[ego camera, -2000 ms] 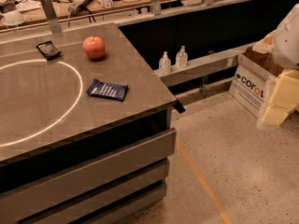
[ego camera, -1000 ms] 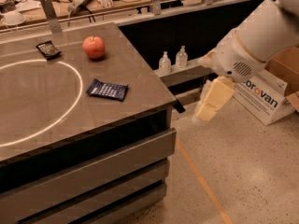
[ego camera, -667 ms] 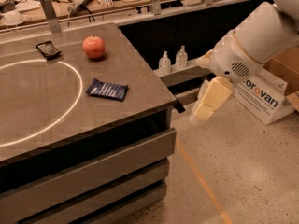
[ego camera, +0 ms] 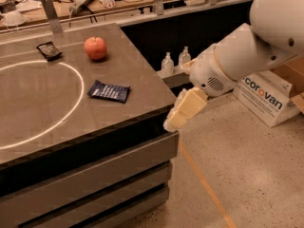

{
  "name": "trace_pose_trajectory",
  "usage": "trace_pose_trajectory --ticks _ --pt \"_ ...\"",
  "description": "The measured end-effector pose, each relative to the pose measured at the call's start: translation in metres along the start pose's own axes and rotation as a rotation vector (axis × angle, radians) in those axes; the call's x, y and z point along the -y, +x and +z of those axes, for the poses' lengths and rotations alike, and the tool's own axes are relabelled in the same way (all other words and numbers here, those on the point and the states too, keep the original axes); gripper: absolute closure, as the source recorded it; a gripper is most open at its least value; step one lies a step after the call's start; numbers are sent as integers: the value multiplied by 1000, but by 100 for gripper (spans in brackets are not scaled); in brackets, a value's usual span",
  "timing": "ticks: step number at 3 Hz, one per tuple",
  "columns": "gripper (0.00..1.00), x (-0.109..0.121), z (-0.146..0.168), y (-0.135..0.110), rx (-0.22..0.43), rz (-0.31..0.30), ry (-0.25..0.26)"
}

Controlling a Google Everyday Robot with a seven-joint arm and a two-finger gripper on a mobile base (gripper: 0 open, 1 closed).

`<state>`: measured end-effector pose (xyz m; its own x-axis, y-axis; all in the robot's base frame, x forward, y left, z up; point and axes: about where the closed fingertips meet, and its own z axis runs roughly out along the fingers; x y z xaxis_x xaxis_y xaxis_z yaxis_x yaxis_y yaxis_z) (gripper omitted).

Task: Move rxbar blueberry near rxbar chocolate

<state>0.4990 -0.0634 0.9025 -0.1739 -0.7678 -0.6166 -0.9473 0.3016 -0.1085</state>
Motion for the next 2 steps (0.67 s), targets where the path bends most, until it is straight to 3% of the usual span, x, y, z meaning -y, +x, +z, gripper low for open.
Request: trace_pose_trajectory --ticks 2 --pt "0 0 69 -64 195 -49 -74"
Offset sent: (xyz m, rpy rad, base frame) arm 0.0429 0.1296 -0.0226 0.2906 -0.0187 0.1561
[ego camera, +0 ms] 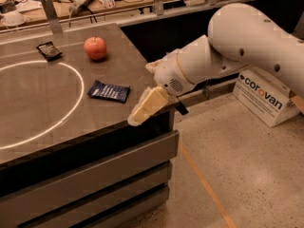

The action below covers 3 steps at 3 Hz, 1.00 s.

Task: Move rxbar blueberry near rxbar chocolate

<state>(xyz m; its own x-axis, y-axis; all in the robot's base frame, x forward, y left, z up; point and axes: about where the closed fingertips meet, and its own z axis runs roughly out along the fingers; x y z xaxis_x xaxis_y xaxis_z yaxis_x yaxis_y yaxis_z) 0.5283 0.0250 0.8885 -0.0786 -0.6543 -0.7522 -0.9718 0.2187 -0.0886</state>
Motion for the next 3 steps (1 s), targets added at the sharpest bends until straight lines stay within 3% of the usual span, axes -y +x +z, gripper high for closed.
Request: trace_pose_trajectory --ticks 2,3 --pt "0 17 63 -16 86 54 -29" --pt "15 28 84 -19 97 69 -39"
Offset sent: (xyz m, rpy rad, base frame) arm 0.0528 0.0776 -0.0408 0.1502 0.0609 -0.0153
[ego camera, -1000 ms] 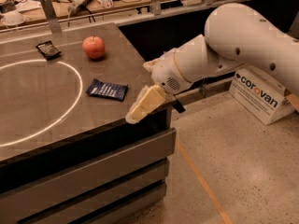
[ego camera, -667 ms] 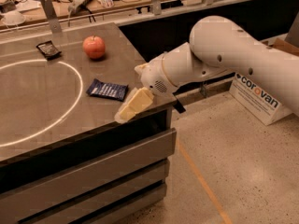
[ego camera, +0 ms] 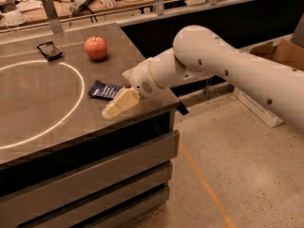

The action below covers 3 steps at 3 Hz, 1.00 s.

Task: Move rxbar blueberry near rxbar chocolate

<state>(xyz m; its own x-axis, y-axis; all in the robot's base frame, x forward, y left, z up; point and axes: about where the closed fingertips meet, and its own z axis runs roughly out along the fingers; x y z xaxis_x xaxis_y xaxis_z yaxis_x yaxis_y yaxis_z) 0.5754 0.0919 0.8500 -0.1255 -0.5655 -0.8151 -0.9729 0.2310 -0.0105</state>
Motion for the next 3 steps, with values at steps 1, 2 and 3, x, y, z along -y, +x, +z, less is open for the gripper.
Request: trace_pose_trajectory --ticks 1,2,3 --pt "38 10 15 2 -7 5 -11" --pt "62 16 25 9 -25 12 -17" --pt "85 17 25 7 -28 13 -18"
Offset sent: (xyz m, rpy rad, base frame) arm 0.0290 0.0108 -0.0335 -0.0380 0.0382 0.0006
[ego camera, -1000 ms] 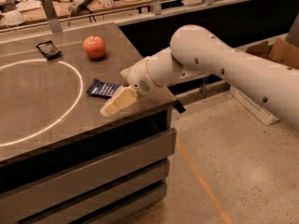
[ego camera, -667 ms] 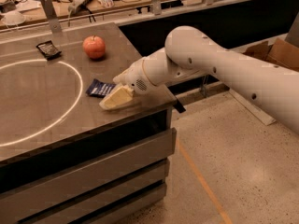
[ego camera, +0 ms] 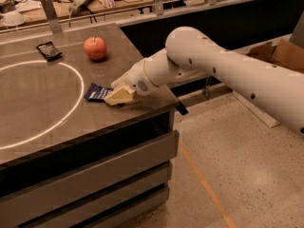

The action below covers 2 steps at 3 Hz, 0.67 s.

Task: Move rxbar blueberry near rxbar chocolate

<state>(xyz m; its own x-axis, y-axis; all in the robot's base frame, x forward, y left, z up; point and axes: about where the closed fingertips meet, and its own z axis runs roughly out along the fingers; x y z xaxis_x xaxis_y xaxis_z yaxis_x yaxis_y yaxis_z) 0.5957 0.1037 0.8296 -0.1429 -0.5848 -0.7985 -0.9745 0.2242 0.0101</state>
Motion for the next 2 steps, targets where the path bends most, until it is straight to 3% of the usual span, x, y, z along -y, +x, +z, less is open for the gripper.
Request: trace_pose_trajectory --ticks 1,2 --pt "100 0 -1 -1 0 0 0" --pt "100 0 -1 -1 0 0 0"
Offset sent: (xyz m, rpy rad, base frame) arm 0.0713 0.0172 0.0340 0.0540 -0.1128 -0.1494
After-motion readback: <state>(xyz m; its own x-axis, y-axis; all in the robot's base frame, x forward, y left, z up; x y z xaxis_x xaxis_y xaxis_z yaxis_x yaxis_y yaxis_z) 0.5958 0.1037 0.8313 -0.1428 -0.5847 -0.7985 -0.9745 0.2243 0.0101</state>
